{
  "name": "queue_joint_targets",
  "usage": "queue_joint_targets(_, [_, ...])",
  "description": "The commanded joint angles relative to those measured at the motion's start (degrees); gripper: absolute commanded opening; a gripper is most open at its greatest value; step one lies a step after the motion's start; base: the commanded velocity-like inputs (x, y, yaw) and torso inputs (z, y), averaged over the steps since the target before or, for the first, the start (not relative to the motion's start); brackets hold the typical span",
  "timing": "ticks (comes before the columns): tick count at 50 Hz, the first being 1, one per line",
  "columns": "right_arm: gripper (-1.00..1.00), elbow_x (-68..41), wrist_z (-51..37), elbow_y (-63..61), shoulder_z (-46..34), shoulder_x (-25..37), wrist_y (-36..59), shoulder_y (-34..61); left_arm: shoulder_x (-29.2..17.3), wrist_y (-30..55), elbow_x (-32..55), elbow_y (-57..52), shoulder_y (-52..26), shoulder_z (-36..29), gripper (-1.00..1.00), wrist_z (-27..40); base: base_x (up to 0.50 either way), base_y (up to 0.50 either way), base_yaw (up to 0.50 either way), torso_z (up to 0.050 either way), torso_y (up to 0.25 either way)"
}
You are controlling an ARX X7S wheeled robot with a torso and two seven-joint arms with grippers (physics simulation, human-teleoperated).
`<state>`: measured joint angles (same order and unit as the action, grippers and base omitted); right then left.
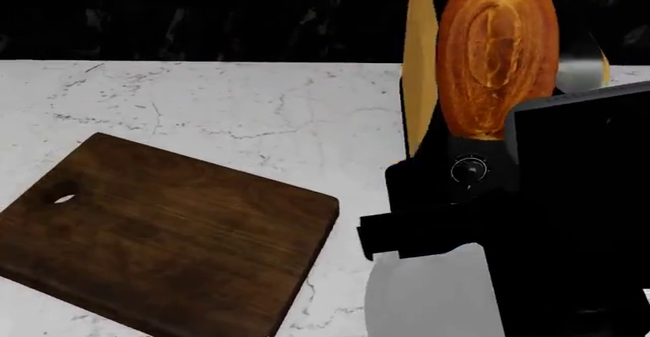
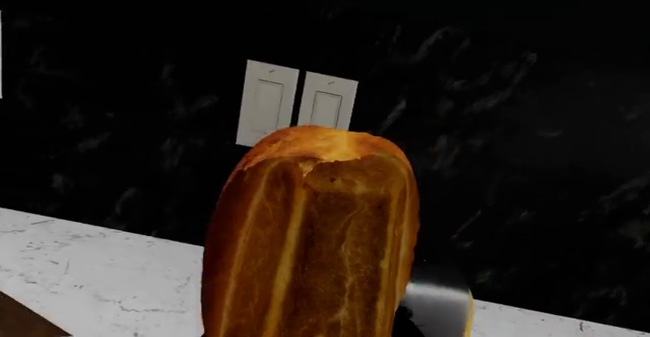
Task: Place all breads on the cutting board.
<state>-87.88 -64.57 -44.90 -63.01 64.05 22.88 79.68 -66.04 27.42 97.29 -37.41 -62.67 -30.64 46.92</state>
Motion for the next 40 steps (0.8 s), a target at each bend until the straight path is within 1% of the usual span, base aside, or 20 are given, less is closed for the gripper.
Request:
queue_joint_targets(1, [-1.00, 1.3, 1.2, 0.6, 0.7, -0.9, 1.2, 0.4, 0.3, -1.0, 0.7, 0.4, -1.1, 0.9, -1.00, 0.7, 0.00, 0.50, 0.00, 0.000, 0.000])
queue_joint_targets(12, [-1.00, 2.3, 2.2, 0.7, 0.4, -1.1, 0.7, -0.7, 1.0, -0.8, 0.5, 0.4, -1.0, 0.6, -1.00, 1.0, 0.00, 0.48, 0.00, 0.000, 0.001])
queue_joint_targets(21, [-1.00, 1.4, 3.3, 1.1, 0.9, -1.4, 0.0, -0.6, 1.5, -0.2, 1.1, 0.6, -2.0, 0.7, -1.00, 1.2, 0.02, 0.00, 0.00, 0.001, 0.001])
queue_joint_targets(34, [-1.00, 2.4, 4.2, 0.9, 0.8, -1.2, 0.1, -1.1, 2.2, 0.4, 1.0, 0.6, -2.6, 0.5, -1.00, 1.5, 0.35, 0.00, 0.00, 0.000, 0.002])
queue_joint_targets(40, [-1.00, 0.6, 3.0, 0.2, 0.9, -1.2, 2.0, 0.5, 3.2, 2.5, 1.6, 1.2, -4.9, -0.2, -1.00, 1.8, 0.34, 0.00, 0.00, 0.000, 0.002])
